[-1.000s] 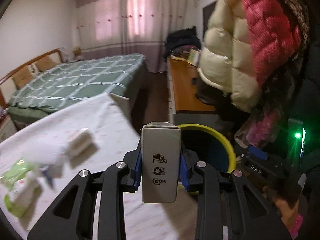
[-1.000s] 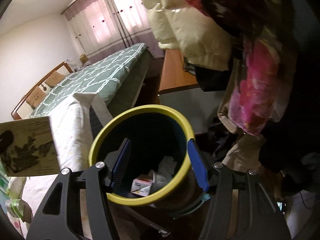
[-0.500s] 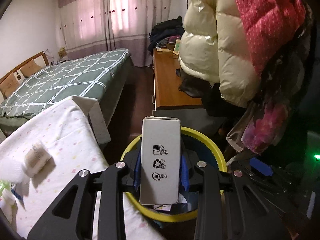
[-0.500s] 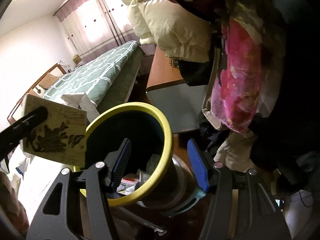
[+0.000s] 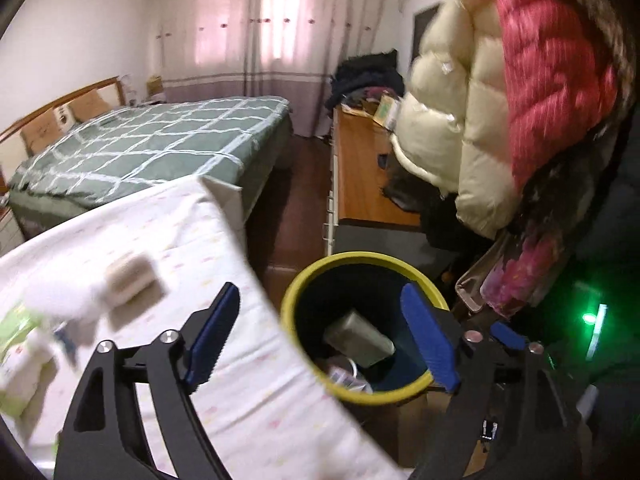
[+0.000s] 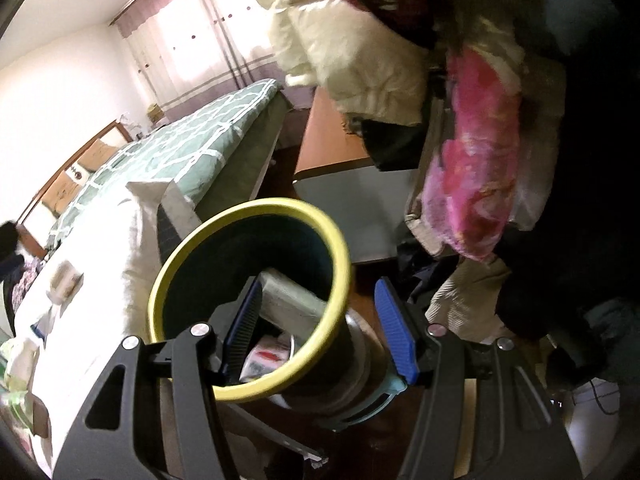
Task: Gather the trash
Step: 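Move the right tool to the clear plastic cup and grasp it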
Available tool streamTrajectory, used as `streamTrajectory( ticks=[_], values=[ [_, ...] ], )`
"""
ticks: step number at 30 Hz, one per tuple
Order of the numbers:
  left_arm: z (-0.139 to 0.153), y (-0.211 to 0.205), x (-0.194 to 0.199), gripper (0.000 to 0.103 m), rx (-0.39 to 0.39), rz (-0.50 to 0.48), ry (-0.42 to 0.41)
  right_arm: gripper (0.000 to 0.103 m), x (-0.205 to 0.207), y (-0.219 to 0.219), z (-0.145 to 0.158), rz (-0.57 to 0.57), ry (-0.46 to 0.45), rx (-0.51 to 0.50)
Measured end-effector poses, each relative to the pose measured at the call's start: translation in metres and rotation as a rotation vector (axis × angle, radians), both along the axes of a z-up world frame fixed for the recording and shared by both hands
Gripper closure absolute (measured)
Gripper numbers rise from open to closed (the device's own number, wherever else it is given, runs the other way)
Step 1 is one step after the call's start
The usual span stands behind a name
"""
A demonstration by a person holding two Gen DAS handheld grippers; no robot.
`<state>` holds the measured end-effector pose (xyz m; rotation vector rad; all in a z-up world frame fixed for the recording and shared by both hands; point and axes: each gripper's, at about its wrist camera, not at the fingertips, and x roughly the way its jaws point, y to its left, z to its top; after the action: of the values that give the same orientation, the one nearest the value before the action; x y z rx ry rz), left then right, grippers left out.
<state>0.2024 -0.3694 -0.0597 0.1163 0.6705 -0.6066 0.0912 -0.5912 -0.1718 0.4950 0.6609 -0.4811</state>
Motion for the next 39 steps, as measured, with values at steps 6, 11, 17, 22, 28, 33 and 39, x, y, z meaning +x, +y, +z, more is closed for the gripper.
streamTrajectory(
  ticks=[6, 11, 17, 22, 28, 33, 39],
  values=[
    [0.020, 0.100, -0.022, 0.011, -0.023, 0.145, -0.027, 0.047, 0.021, 0.049, 0.004, 0.130, 0.009, -0.014],
    [0.029, 0.189, -0.040, 0.009, -0.014, 0.306, -0.068, 0.047, 0.044, 0.111, 0.009, 0.283, 0.013, -0.033],
    [0.034, 0.290, -0.065, 0.009, -0.024, 0.496, -0.105, 0.047, 0.064, 0.205, 0.022, 0.492, -0.007, -0.069],
    [0.033, 0.356, -0.082, 0.009, -0.064, 0.600, -0.117, 0.047, 0.064, 0.280, 0.043, 0.672, -0.065, -0.081],
    [0.031, 0.396, -0.094, 0.009, -0.099, 0.650, -0.122, 0.046, 0.049, 0.345, 0.064, 0.842, -0.138, -0.145],
    [0.027, 0.397, -0.100, 0.009, -0.112, 0.655, -0.119, 0.036, 0.043, 0.375, 0.064, 0.935, -0.148, -0.188],
    [0.024, 0.399, -0.100, 0.009, -0.118, 0.651, -0.106, 0.033, 0.044, 0.401, 0.057, 0.991, -0.128, -0.277]
  ],
)
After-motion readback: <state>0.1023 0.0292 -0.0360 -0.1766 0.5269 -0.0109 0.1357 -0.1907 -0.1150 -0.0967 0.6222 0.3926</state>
